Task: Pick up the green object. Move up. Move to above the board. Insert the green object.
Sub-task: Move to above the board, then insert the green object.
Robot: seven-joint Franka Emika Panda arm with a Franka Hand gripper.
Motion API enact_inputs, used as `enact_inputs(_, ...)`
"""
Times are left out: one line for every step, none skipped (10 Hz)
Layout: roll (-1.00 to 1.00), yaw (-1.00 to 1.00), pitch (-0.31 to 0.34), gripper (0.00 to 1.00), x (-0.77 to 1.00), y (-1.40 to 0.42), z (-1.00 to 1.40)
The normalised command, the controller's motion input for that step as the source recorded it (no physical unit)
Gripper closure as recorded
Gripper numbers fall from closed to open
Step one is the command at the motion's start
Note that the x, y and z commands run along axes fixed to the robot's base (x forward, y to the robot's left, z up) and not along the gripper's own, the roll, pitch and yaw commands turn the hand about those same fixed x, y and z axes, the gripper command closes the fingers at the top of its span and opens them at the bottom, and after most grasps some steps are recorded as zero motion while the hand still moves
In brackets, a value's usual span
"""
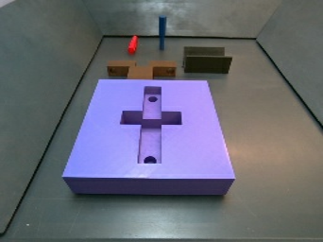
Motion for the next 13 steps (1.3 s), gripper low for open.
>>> enact_inputs(0.03, 0.00, 0.078, 1.00, 0.02, 0.00, 0.45)
enact_inputs(0.04, 0.18, 0.267, 1.00, 0.03, -1.40, 0.21)
enact_inputs(0.05, 0.17, 0.263, 1.00, 0.03, -1.40, 0.21)
enact_inputs(0.06, 0.12, 0.209, 1.00, 0.03, -1.40, 0.21)
enact_inputs(0.00, 0.05, 0.144, 1.00, 0.04, -1.40, 0.22)
enact_inputs(0.00, 0.04, 0.123, 1.00, 0.04, -1.40, 0.22)
enact_inputs(0.01, 0.03, 0.107, 1.00, 0.06, -1.40, 0.22)
enact_inputs(0.00, 0.02, 0.111, 1.00, 0.08, -1.40, 0.23)
enact_inputs(0.01, 0.02, 0.124, 1.00, 0.10, -1.40, 0.23)
enact_inputs(0.01, 0.01, 0.139, 1.00, 0.14, -1.40, 0.24)
enact_inputs(0.02, 0.01, 0.153, 1.00, 0.10, -0.59, 0.11)
enact_inputs(0.01, 0.01, 0.140, 1.00, 0.09, -0.26, 0.06)
enact_inputs(0.00, 0.00, 0.006, 1.00, 0.00, 0.00, 0.00)
